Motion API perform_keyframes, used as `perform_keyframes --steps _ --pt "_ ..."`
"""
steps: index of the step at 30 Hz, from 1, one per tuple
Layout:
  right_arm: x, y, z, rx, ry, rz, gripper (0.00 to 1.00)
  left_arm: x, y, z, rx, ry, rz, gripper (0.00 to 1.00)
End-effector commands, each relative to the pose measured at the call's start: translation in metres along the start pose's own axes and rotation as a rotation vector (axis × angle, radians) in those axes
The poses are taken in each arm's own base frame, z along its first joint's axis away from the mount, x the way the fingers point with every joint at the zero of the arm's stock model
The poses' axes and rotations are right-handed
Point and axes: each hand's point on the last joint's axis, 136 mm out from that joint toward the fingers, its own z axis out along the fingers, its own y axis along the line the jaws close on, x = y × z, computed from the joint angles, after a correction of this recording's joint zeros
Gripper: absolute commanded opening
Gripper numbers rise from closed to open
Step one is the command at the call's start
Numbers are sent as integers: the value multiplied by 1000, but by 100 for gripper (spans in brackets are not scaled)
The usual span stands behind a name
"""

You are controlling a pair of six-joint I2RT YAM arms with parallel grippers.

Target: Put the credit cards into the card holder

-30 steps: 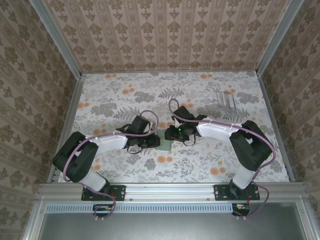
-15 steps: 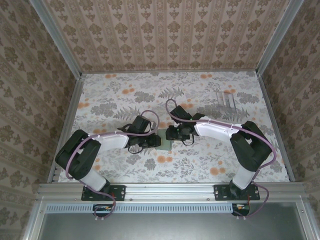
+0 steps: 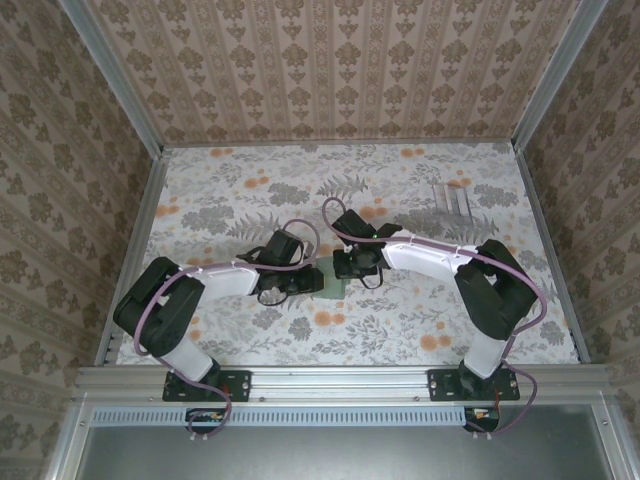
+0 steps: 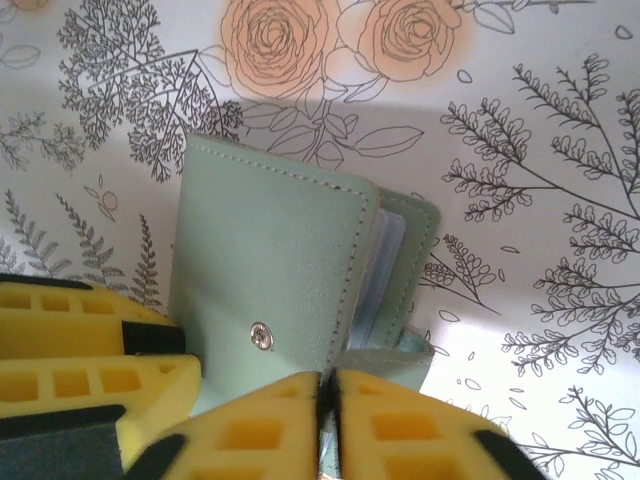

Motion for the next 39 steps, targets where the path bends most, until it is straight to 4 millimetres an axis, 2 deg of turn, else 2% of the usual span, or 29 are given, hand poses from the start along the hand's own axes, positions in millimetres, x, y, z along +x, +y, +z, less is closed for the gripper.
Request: perform_keyframes --steps 1,6,14,25,39 --pt "-3 -7 -8 41 -7 -12 8 18 22 8 -75 54 -49 26" --pt "-4 -1 -14 2 -22 -12 0 17 21 8 -76 56 -42 27" --pt "-9 13 -22 -85 -42 1 0 16 23 13 -98 71 -48 27" --pt "-7 16 4 -132 13 49 0 16 19 16 -72 71 -65 27" --pt "-5 13 19 -118 42 56 0 17 19 17 -68 70 -72 27"
